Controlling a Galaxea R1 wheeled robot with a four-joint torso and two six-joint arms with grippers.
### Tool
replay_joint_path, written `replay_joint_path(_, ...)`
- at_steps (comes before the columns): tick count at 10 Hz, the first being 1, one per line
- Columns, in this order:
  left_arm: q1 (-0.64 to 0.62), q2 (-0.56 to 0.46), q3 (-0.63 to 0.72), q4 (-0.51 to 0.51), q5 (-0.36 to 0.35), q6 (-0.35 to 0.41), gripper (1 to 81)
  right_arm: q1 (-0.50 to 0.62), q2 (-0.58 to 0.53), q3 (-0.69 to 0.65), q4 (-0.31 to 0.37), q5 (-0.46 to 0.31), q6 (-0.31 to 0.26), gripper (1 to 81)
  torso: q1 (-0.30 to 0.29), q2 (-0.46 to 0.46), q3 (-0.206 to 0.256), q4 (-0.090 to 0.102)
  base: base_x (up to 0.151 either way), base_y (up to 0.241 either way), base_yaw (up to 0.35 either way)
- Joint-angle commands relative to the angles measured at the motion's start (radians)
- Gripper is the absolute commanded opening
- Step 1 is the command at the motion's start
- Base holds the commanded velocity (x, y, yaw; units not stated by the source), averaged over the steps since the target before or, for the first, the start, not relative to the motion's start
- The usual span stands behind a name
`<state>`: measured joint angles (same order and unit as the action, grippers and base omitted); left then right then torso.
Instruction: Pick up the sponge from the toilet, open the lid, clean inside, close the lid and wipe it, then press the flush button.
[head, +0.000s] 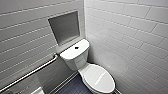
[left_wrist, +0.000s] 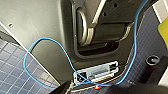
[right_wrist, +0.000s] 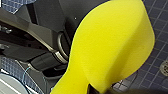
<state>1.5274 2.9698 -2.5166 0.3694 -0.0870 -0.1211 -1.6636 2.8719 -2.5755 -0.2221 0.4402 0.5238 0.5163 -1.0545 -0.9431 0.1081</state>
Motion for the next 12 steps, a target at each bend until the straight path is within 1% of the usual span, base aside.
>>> replay_joint_path(1,0.023,0.016,-0.044,-0.001,0.067,0.000,81.1,-0.025,0.005,-0.024,-0.023,-0.080,-0.002,1.0,-0.062,0.097,0.096,0.000,0.000,0.000,0.000)
replay_joint_path(5,0.023,0.019,-0.047,-0.006,0.067,0.000,81.1,-0.025,0.032,-0.054,-0.023,-0.110,-0.004,1.0,-0.155,0.237,0.240,0.000,0.000,0.000,0.000)
replay_joint_path(8,0.023,0.016,-0.047,-0.004,0.067,0.000,81.1,-0.028,0.043,-0.057,-0.023,-0.112,-0.004,1.0,-0.225,0.341,0.347,0.000,0.000,0.000,0.000)
replay_joint_path(9,0.023,0.014,-0.047,-0.004,0.067,0.001,81.1,-0.025,0.046,-0.057,-0.022,-0.120,-0.004,1.0,-0.246,0.375,0.282,0.000,0.000,0.000,0.000)
replay_joint_path(10,0.023,0.012,-0.047,-0.003,0.069,0.001,81.1,-0.023,0.052,-0.058,-0.022,-0.141,-0.004,1.0,-0.270,0.409,0.305,0.000,0.000,0.000,0.000)
replay_joint_path(12,0.023,0.012,-0.047,-0.003,0.067,0.003,81.1,-0.017,0.062,-0.060,-0.022,-0.169,-0.008,1.0,-0.306,0.465,0.320,0.000,0.000,0.000,0.000)
